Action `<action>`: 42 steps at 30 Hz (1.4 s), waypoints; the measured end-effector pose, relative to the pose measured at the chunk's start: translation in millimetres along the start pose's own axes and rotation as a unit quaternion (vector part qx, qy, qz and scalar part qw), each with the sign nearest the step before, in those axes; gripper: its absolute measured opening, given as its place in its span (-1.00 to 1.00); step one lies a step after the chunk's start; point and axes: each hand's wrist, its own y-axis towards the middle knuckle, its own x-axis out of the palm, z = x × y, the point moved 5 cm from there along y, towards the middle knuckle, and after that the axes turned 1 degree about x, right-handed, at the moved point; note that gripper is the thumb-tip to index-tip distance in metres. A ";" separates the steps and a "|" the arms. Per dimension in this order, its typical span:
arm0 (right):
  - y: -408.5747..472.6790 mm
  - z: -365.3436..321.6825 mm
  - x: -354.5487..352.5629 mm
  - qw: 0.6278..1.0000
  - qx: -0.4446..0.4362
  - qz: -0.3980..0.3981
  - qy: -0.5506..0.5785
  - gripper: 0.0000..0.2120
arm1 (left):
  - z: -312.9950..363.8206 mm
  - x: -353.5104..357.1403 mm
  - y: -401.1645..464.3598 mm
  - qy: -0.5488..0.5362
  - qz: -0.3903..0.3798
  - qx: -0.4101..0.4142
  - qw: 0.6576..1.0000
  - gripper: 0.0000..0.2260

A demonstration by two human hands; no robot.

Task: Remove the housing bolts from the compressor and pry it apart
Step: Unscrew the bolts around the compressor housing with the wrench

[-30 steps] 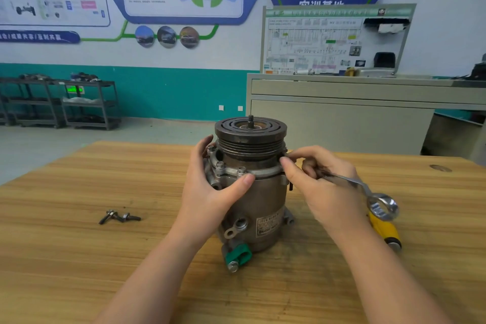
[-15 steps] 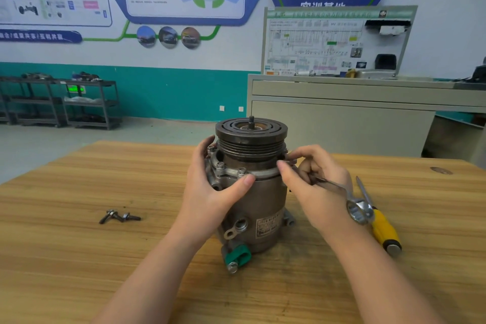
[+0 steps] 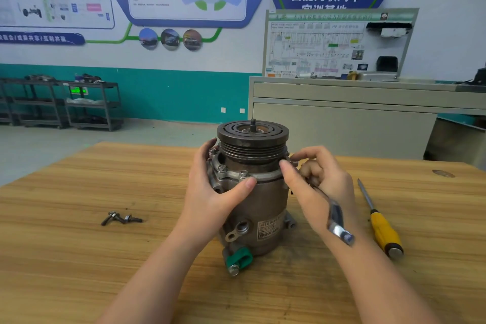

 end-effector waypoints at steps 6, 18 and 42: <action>-0.8 -4.3 0.8 1.000 -0.003 -0.006 0.002 -0.93 | -0.6 1.2 0.3 -0.005 -0.005 -0.005 1.000 -0.21; 0.2 -3.9 -2.6 1.000 0.009 0.018 -0.015 -0.84 | 2.4 0.8 -0.3 -0.007 -0.002 -0.004 1.000 -0.13; -0.8 -6.8 -5.2 0.999 0.002 0.044 0.007 -0.91 | 1.3 1.2 -0.5 -0.003 -0.002 -0.011 1.000 -0.17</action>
